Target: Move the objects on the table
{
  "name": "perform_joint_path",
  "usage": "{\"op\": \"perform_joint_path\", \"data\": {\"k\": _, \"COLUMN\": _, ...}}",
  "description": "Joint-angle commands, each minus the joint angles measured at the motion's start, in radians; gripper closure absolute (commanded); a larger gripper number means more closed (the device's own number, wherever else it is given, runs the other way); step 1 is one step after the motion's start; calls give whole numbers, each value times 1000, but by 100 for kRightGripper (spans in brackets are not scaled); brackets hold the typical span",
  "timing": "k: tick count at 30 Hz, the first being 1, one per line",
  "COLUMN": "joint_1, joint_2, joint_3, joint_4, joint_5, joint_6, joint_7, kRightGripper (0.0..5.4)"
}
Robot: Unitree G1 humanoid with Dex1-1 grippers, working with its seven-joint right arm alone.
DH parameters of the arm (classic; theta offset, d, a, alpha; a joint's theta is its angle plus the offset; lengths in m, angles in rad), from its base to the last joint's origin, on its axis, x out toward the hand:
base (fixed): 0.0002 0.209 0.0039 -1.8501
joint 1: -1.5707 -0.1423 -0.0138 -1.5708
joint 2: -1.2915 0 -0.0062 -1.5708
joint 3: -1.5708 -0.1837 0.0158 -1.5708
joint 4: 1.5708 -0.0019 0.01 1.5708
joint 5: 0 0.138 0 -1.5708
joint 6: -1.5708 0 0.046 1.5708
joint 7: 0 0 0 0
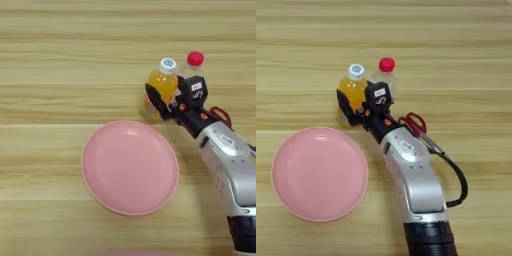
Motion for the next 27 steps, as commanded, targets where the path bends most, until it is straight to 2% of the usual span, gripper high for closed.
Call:
{"op": "perform_joint_path", "data": {"k": 1, "joint_1": -42, "joint_2": -15, "joint_3": -11, "joint_4": -145, "joint_5": 26, "joint_6": 4, "joint_7": -10, "kRightGripper": 189}}
{"op": "perform_joint_path", "data": {"k": 7, "joint_1": 48, "joint_2": -19, "joint_3": 20, "joint_4": -302, "joint_5": 49, "joint_6": 77, "joint_7": 3, "kRightGripper": 189}}
{"op": "perform_joint_path", "data": {"k": 16, "joint_1": 168, "joint_2": -26, "joint_3": 71, "joint_4": -462, "joint_5": 78, "joint_6": 153, "joint_7": 5, "kRightGripper": 191}}
{"op": "perform_joint_path", "data": {"k": 27, "joint_1": 312, "joint_2": -33, "joint_3": 192, "joint_4": -583, "joint_5": 104, "joint_6": 210, "joint_7": 5, "kRightGripper": 191}}
